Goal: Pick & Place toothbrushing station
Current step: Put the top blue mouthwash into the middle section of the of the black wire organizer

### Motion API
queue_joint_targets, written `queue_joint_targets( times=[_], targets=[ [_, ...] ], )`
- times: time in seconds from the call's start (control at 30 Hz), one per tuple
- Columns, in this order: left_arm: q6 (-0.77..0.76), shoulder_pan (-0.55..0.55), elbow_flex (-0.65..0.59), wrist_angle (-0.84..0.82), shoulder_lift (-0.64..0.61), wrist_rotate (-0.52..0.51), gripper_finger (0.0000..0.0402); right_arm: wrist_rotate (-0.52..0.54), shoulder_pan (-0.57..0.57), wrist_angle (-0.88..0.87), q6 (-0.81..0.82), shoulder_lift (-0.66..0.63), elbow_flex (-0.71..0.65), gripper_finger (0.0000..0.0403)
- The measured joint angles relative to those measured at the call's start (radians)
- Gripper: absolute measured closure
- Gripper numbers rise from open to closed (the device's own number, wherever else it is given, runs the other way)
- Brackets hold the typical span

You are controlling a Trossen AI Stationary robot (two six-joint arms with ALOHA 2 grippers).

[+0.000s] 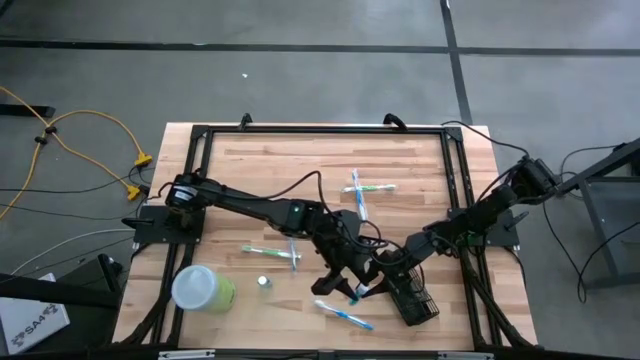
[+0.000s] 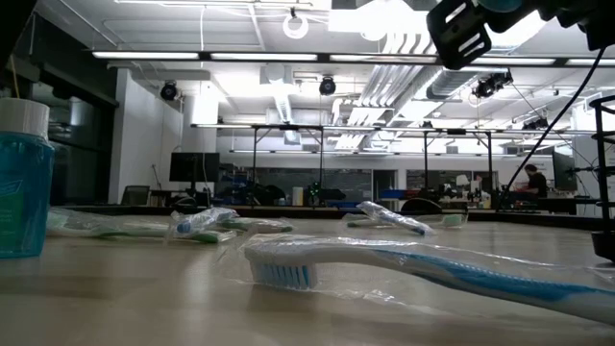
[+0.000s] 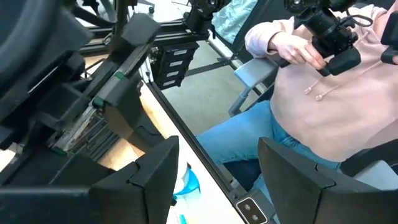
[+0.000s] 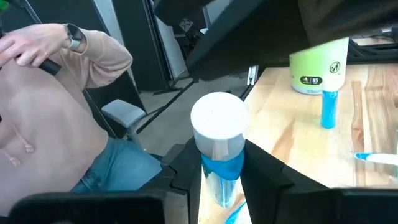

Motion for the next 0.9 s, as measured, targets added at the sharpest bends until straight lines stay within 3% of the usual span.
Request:
queue_joint_targets(
  times=[0.9],
  targets=[
    [0.0, 0.006, 0.0, -0.052, -0.012, -0.001, 0.0188, 0.074, 0.009, -0.401, 0.032, -0.246, 0.0, 0.0325]
  ],
)
